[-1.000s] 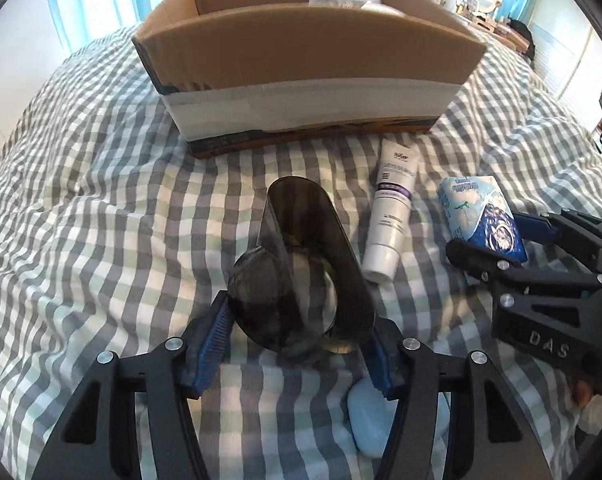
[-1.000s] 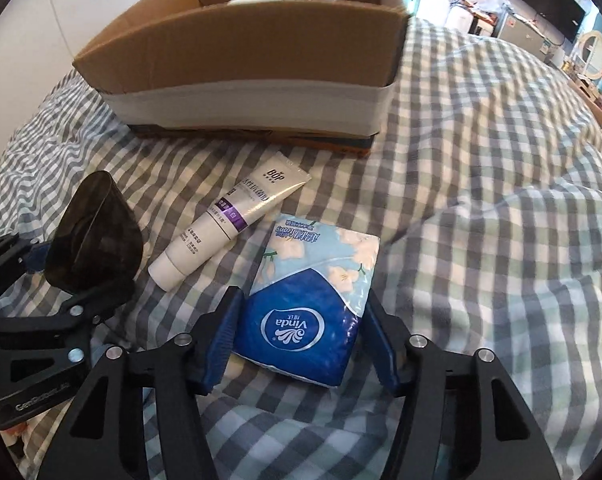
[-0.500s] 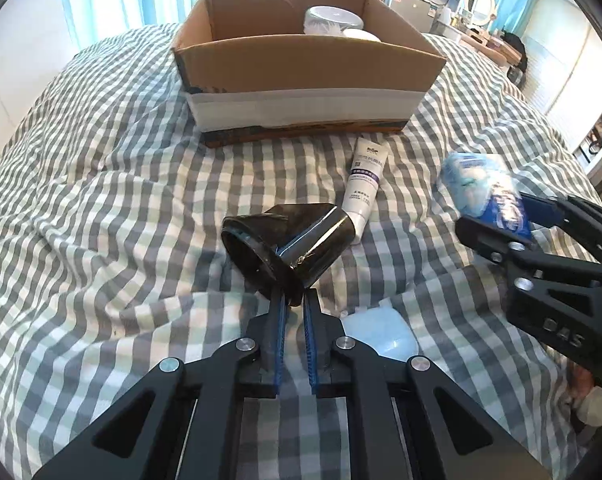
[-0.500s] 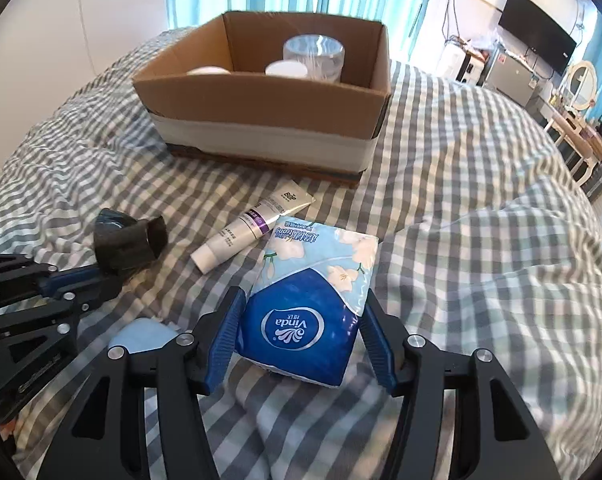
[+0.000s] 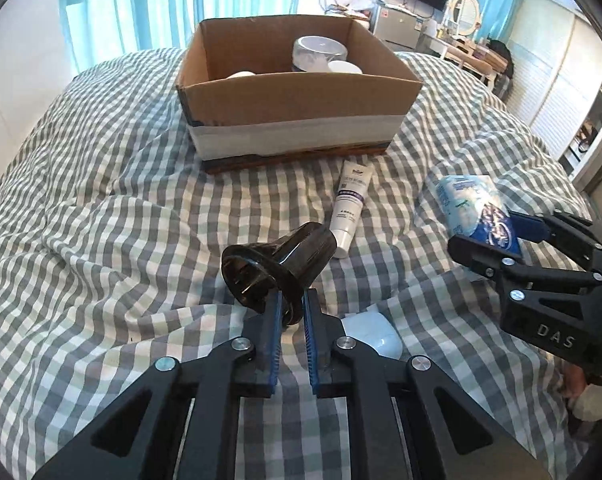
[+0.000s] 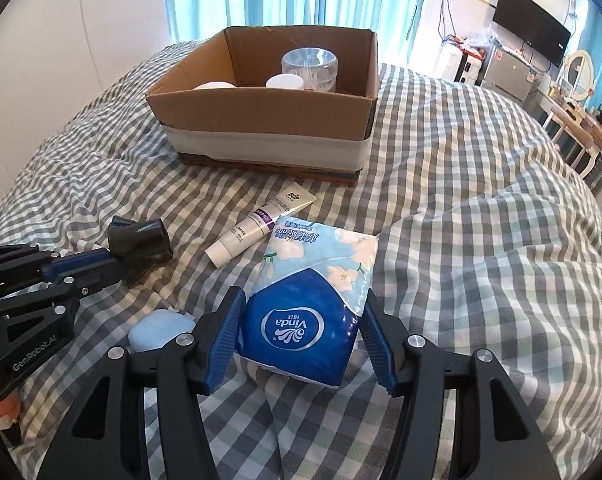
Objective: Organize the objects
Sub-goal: 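Carry the black cup and tissue pack into the box and release both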
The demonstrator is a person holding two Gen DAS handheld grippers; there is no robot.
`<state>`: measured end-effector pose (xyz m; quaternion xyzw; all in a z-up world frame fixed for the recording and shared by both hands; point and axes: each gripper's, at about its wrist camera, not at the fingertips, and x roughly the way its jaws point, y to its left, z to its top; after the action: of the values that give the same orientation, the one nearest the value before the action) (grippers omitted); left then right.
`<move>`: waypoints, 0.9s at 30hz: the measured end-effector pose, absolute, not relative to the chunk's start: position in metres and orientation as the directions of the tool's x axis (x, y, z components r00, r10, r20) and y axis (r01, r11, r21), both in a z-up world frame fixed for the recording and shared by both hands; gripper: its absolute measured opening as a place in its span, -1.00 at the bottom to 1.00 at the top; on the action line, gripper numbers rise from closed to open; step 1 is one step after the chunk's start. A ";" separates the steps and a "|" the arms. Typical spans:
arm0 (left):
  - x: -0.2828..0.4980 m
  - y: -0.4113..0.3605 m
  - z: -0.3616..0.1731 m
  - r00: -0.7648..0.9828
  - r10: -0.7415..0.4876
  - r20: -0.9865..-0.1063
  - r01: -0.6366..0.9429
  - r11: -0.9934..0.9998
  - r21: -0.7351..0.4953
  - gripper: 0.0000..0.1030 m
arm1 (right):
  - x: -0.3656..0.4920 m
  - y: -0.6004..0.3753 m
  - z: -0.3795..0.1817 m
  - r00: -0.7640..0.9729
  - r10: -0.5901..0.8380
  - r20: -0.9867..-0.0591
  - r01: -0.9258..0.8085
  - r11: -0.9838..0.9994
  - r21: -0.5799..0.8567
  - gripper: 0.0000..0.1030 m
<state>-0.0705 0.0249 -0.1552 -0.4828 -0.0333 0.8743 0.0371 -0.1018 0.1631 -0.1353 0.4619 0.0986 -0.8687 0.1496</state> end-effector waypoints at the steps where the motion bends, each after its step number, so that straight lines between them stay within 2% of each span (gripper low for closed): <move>1: -0.072 0.025 -0.155 -0.530 0.096 -0.842 -0.035 -0.995 -0.092 -0.78 | -0.102 0.163 -0.136 -0.526 -0.173 -0.833 0.350 -0.936 -0.027 0.11; 14: -0.081 0.026 -0.134 -0.584 0.096 -0.806 -0.036 -0.995 -0.092 -0.87 | -0.102 0.163 -0.124 -0.540 -0.207 -0.816 0.360 -0.933 -0.002 0.11; 27: -0.075 0.026 -0.047 -0.695 0.075 -0.715 -0.045 -0.997 -0.060 -0.88 | -0.083 0.149 -0.036 -0.654 -0.244 -0.716 0.395 -0.918 -0.048 0.11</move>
<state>-0.0750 0.0260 -0.0467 -0.3891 -0.0191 0.9204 0.0326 -0.0832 0.1492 -0.0361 0.3764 0.1000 -0.9039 0.1768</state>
